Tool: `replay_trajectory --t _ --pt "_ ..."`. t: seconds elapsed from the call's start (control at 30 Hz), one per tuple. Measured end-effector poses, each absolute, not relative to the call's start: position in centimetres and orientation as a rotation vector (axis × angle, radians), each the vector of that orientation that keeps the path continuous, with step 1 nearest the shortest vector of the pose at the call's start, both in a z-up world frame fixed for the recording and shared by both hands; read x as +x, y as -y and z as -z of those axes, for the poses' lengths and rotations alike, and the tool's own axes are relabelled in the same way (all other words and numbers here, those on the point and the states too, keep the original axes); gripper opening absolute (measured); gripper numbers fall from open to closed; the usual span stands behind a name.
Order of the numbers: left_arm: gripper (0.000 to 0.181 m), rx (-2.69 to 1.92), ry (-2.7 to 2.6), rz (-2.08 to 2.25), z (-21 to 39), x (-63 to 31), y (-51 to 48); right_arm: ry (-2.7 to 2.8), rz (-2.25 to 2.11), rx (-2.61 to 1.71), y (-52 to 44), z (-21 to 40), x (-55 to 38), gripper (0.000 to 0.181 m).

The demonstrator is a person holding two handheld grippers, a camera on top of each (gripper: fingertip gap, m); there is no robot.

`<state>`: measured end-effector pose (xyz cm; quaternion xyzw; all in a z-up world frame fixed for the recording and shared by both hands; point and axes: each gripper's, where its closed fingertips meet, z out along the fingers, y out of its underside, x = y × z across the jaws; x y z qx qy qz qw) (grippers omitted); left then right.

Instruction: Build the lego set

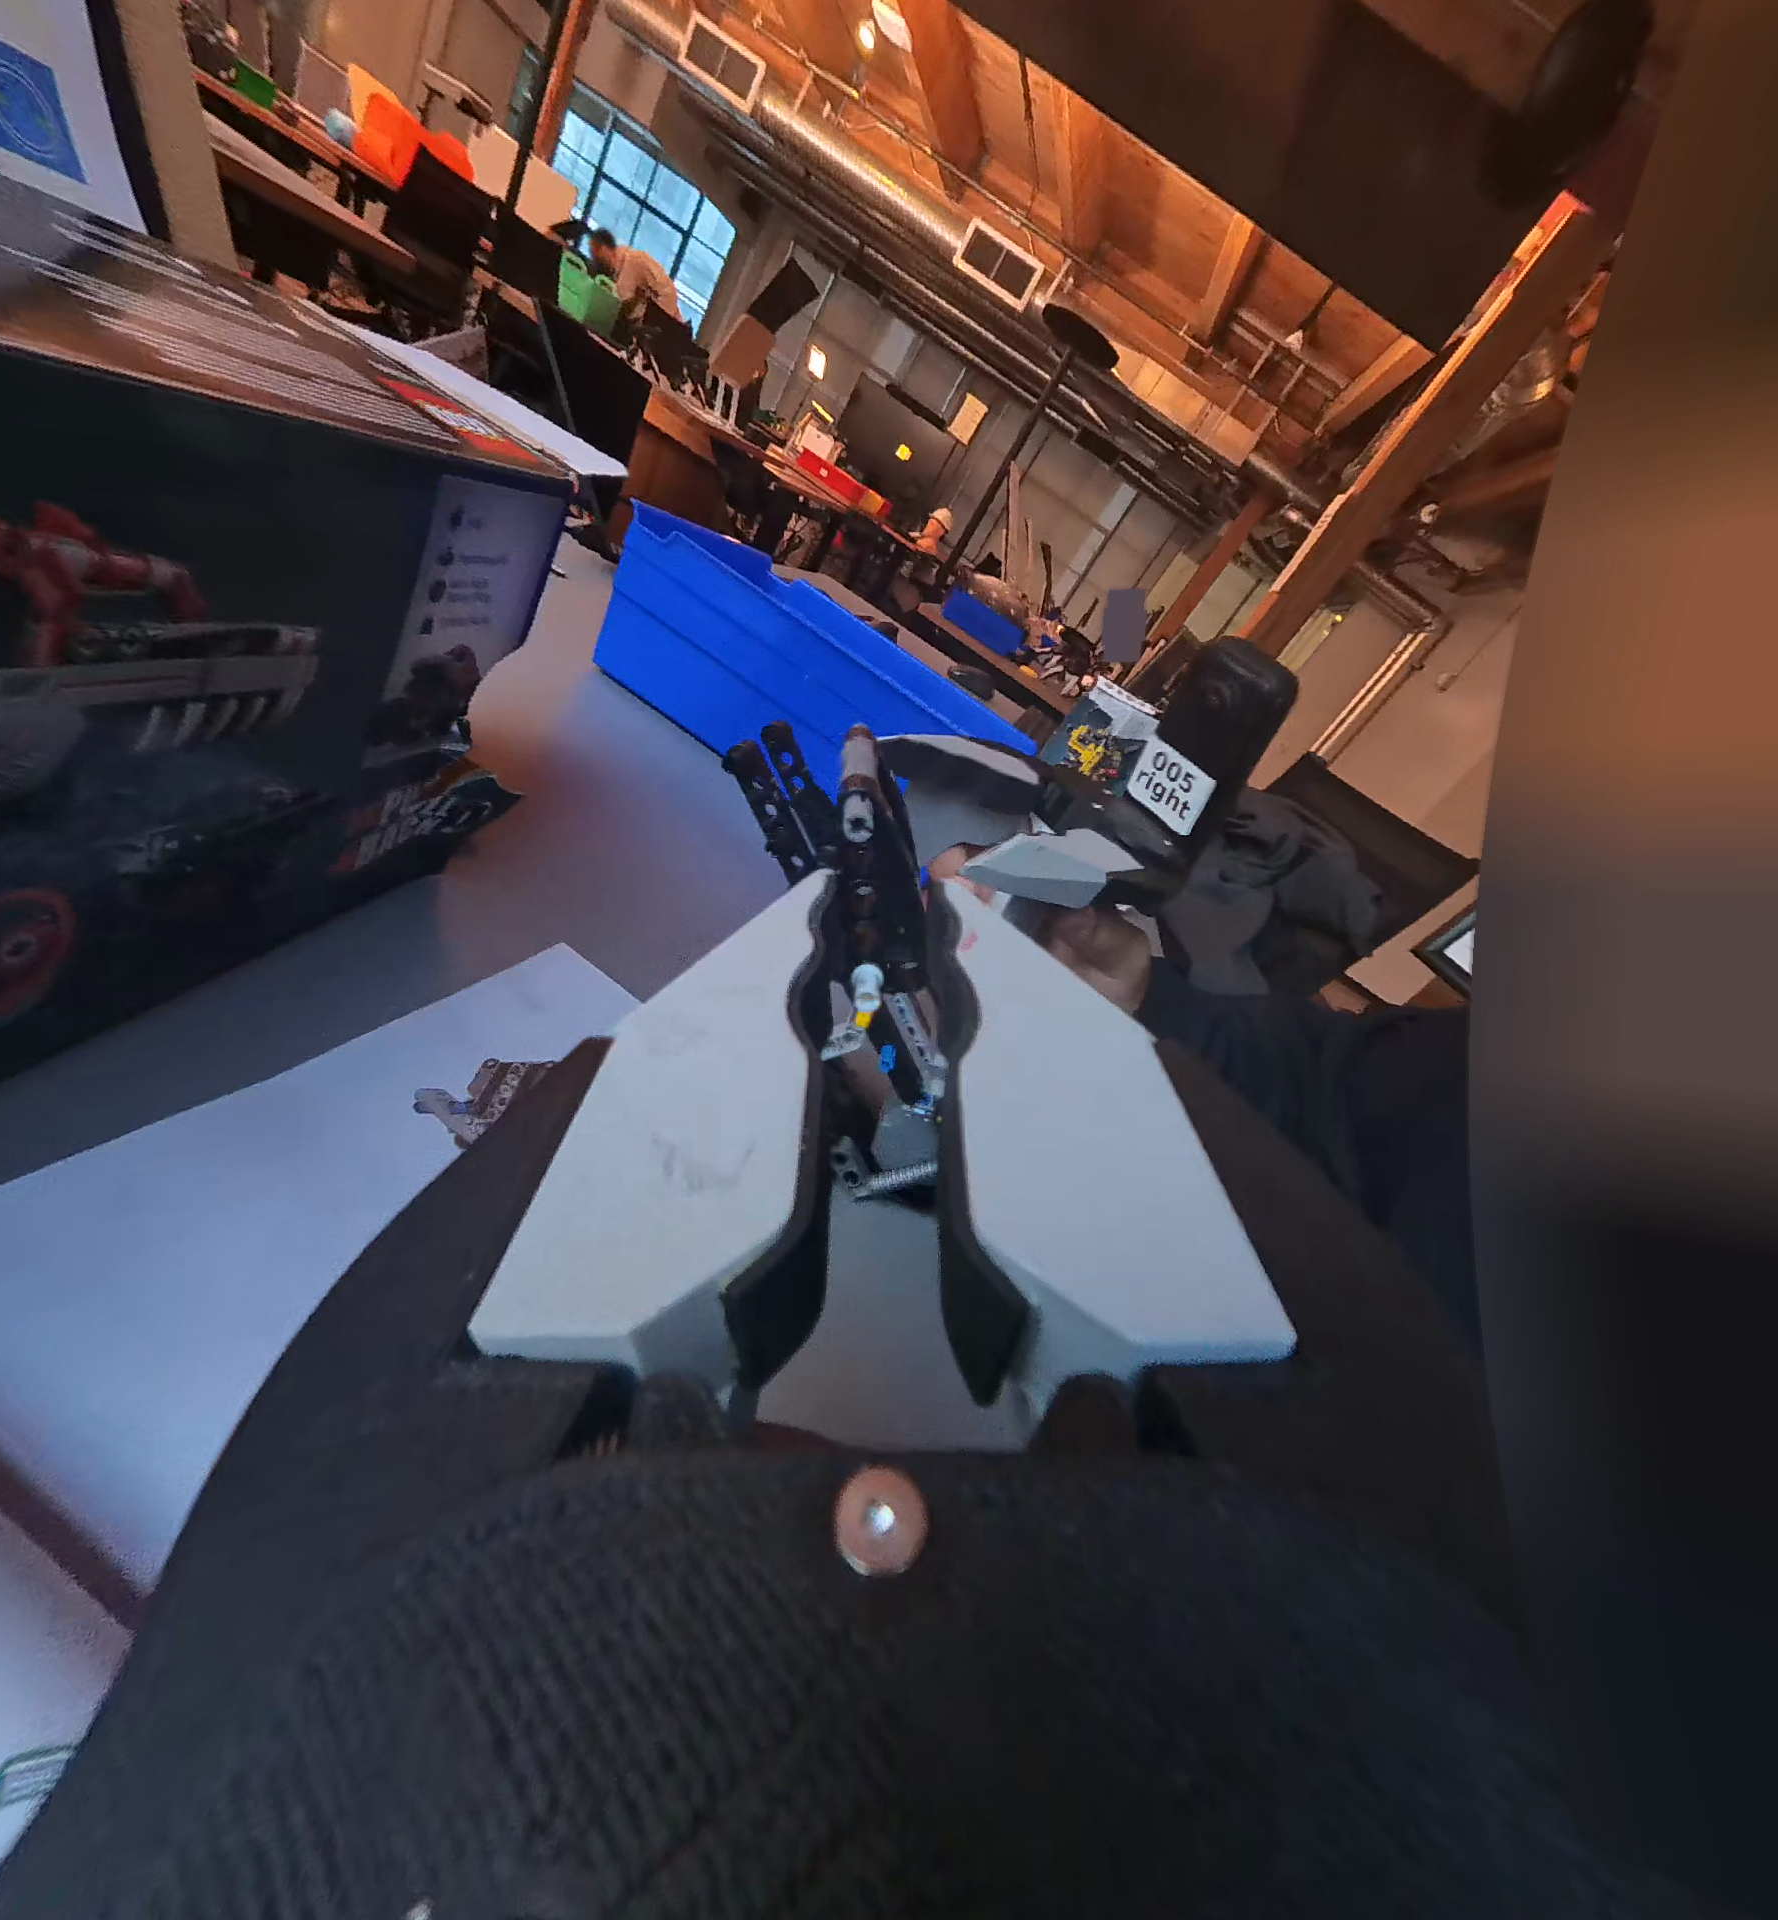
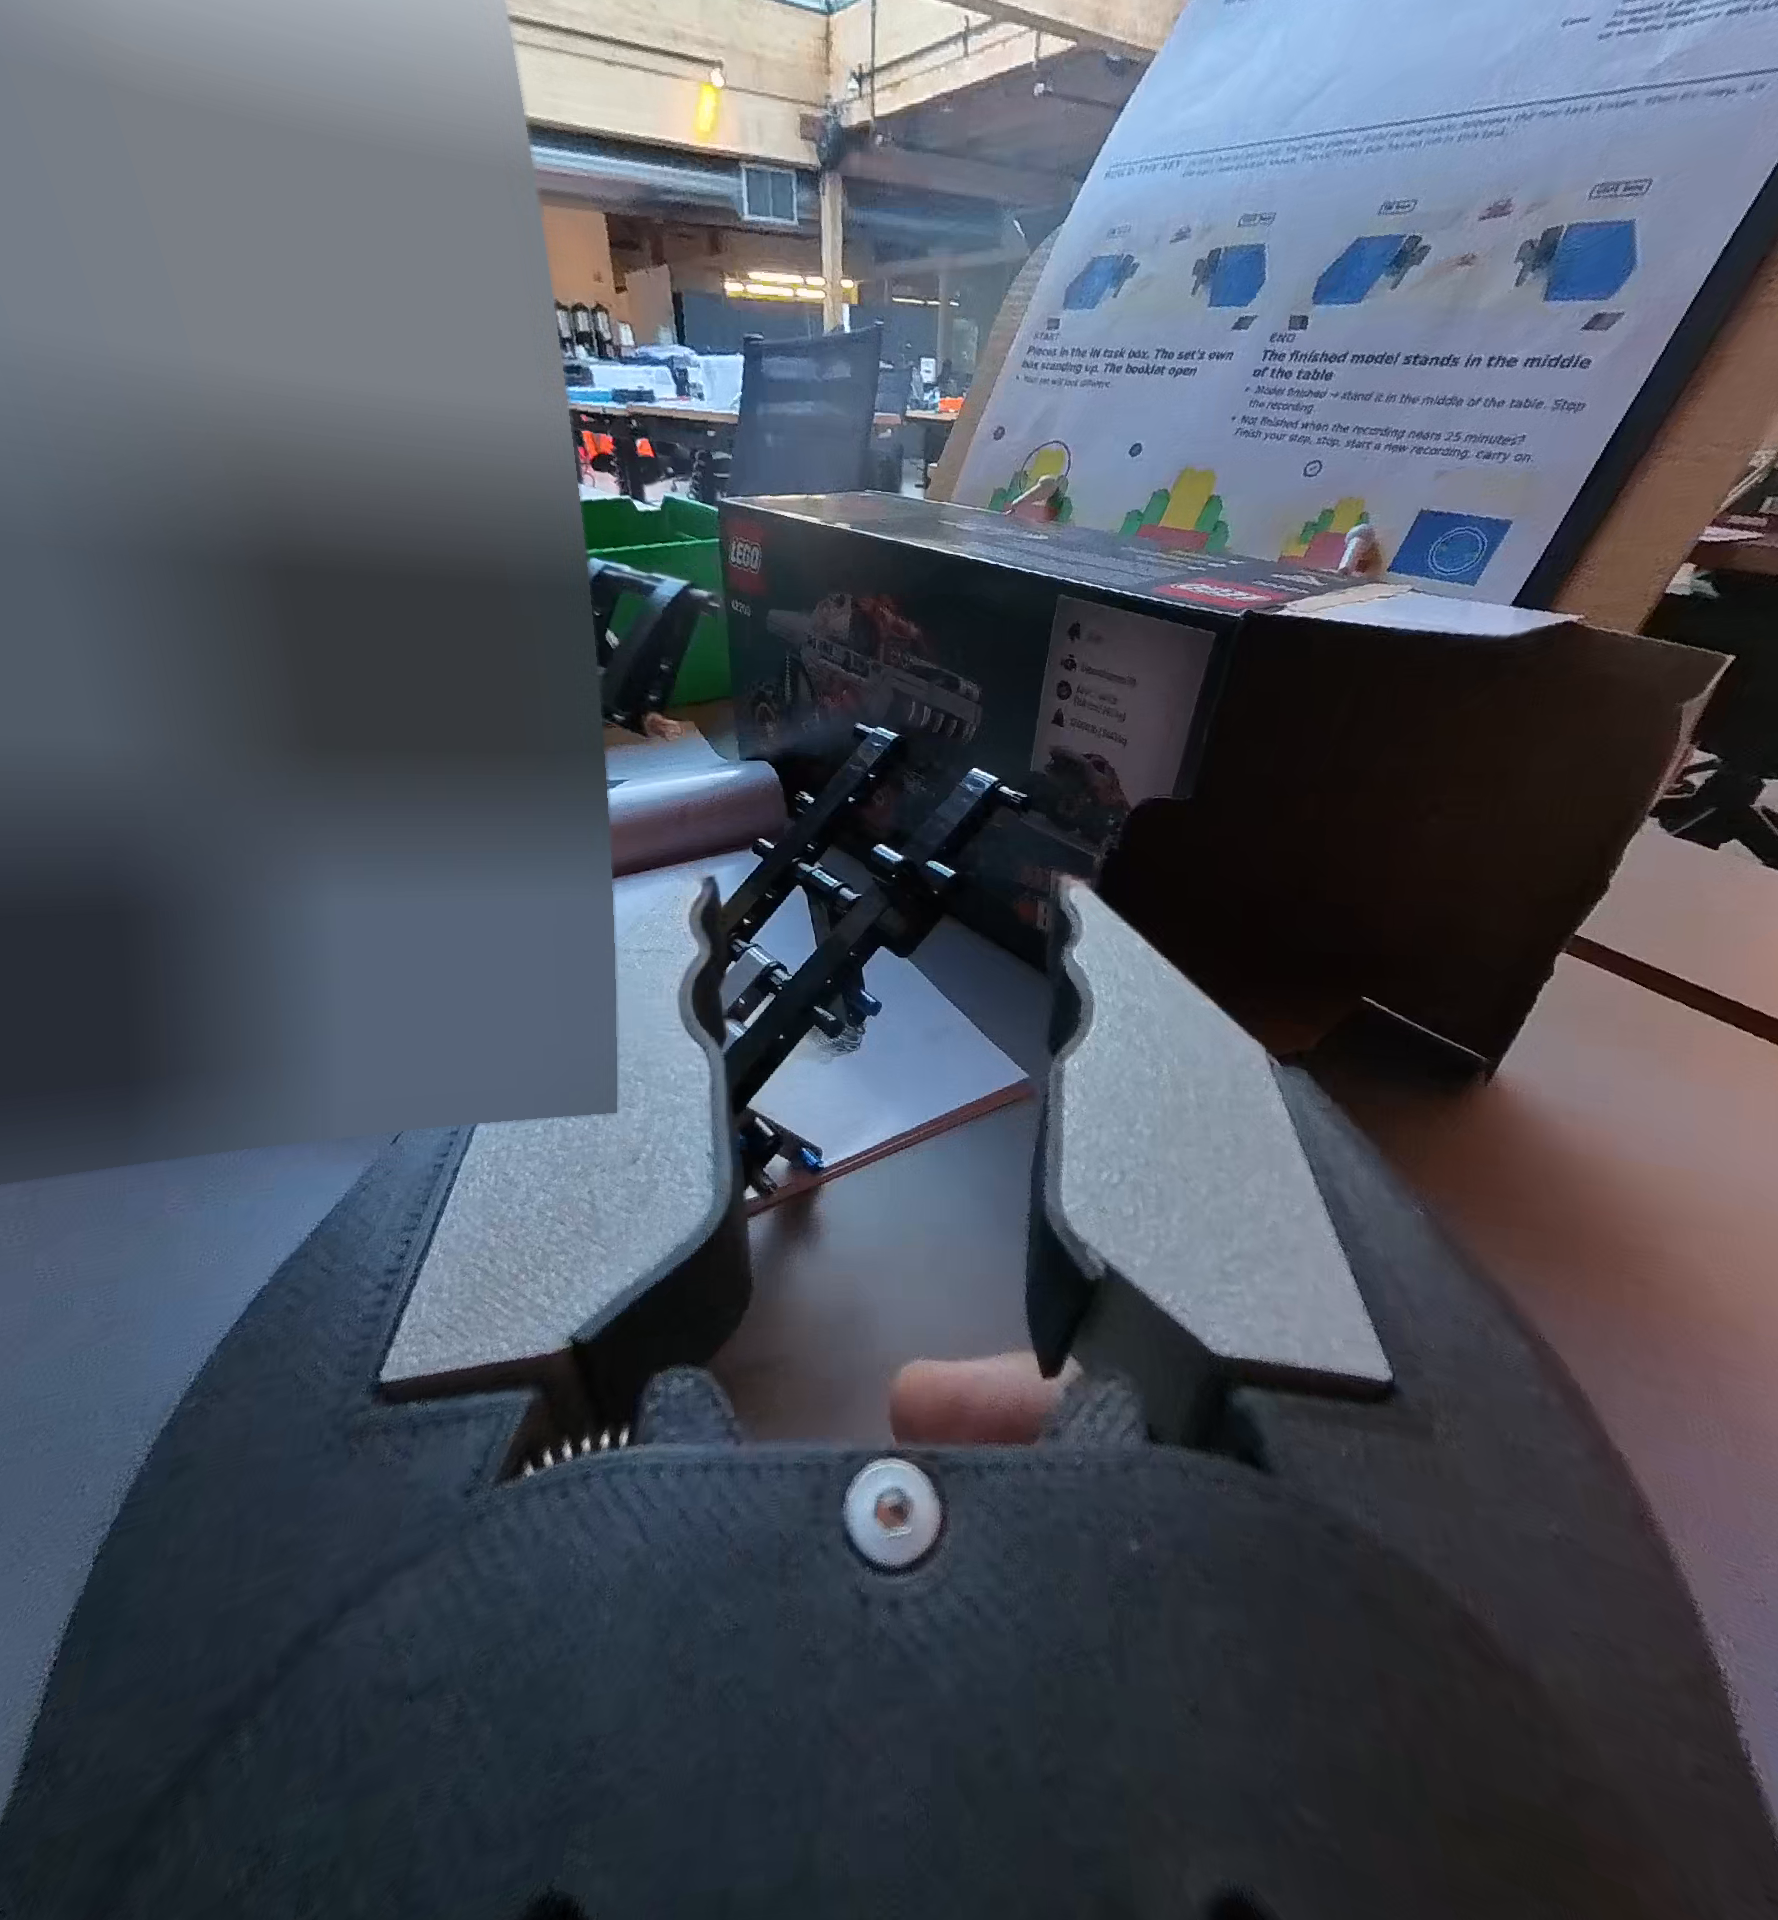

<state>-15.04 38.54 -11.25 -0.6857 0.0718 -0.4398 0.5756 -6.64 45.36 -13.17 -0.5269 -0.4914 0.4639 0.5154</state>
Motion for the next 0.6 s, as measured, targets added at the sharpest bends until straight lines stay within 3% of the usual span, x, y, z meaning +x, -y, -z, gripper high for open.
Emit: replay_trajectory --t 0.03,0.27,0.43,0.6 --pt "0.012 -1.6 -0.167 1.038 11.1 -15.0 -38.5 1.183 -1.132 -1.271 -45.3 13.3 -6.7 0.058" --pt "0.012 -1.568 -0.172 1.125 10.8 -14.0 -38.4 1.249 -1.478 -1.348 -44.1 14.0 -7.8 0.055" --pt "0.012 -1.579 -0.143 1.186 10.9 -12.6 -39.3 1.279 -1.626 -1.498 -44.7 15.5 -8.3 0.072" --pt "0.012 -1.624 -0.025 1.31 12.2 -11.0 -40.7 1.341 -1.881 -1.475 -43.1 14.9 -8.6 0.054"
